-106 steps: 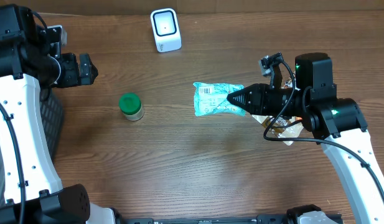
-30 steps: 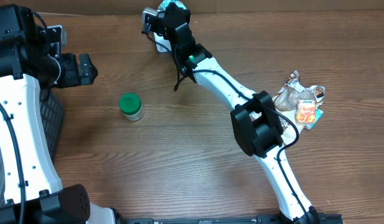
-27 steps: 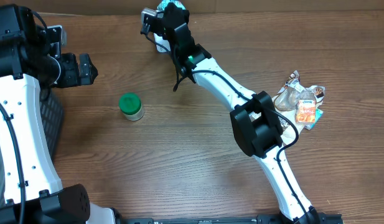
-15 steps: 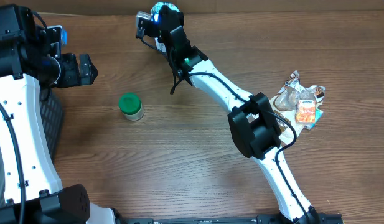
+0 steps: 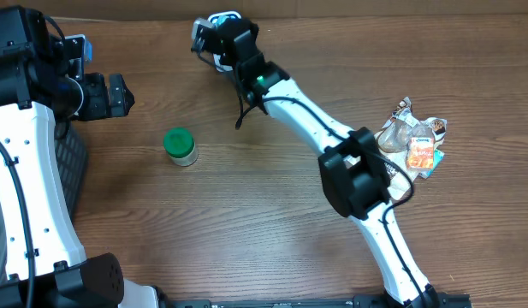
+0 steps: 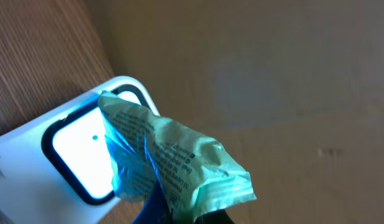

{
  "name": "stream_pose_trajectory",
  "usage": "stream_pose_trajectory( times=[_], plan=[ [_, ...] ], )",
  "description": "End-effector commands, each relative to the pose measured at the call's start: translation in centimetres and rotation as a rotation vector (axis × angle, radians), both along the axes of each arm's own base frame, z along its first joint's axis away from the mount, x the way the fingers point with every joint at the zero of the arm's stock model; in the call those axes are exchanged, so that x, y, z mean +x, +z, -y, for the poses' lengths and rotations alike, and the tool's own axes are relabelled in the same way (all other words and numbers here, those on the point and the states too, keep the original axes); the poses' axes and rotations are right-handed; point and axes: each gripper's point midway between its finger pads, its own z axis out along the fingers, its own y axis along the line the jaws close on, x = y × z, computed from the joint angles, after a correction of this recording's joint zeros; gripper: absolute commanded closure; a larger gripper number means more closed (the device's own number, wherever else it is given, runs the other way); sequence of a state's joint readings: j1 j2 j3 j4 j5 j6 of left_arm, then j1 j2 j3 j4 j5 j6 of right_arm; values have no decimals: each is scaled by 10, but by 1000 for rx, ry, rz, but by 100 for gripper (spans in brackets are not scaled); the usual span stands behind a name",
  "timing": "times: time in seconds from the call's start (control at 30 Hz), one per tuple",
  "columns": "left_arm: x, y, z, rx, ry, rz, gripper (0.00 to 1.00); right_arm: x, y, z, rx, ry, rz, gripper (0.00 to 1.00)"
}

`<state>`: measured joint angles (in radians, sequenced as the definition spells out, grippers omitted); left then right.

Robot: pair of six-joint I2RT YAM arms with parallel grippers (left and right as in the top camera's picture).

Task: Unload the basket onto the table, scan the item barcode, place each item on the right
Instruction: 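Carry the packet to the white scanner and hold it over the window, then carry the packet right and drop it onto the item pile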

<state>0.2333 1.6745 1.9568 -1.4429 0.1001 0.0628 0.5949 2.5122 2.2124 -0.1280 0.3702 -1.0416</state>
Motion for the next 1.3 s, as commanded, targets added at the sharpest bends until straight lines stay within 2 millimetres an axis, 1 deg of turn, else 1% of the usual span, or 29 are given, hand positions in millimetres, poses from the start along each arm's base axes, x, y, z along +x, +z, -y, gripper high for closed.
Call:
stream_pose_trajectory(
  times=[0.0,0.07,0.13,0.2,0.27,0.3,0.37,0.43,0.53,0.57,0.73,0.8,0.93,1.03,1.13,1.27],
  plan=[
    [2,-1,1,7,-23,-1,1,-14,168,44,341,-84,151,96],
    [2,-1,1,7,-23,-1,1,-27,196,62,414,-118,132,96],
    [2,-1,1,7,-23,-1,0,-43,218,81,509,-164,85,96],
    [2,-1,1,7,-23,-1,0,-62,230,101,645,-232,7,96],
    [2,-1,1,7,-23,0,0,-85,239,118,857,-308,-115,96],
    [2,-1,1,7,-23,-1,0,-96,240,126,934,-338,-179,96],
    [2,-1,1,7,-23,0,1,-121,240,141,1040,-378,-320,96],
    [2,-1,1,7,-23,0,0,-142,234,160,1086,-421,-442,96],
    [2,-1,1,7,-23,0,0,-169,212,195,1099,-556,-588,96],
    [2,-1,1,7,-23,0,0,-180,199,212,1102,-641,-644,96],
    [2,-1,1,7,-23,-1,1,-218,148,277,1061,-956,-829,96],
    [2,-1,1,7,-23,0,1,-229,130,304,1072,-1093,-868,96],
    [2,-1,1,7,-23,-1,0,-237,94,347,1077,-1265,-911,96],
    [2,-1,1,7,-23,-1,0,-244,61,368,1074,-1361,-956,96],
    [2,-1,1,7,-23,0,1,-250,28,380,1069,-1427,-998,96],
    [2,-1,1,7,-23,-1,0,-257,-10,393,1065,-1489,-1024,96]
  ],
)
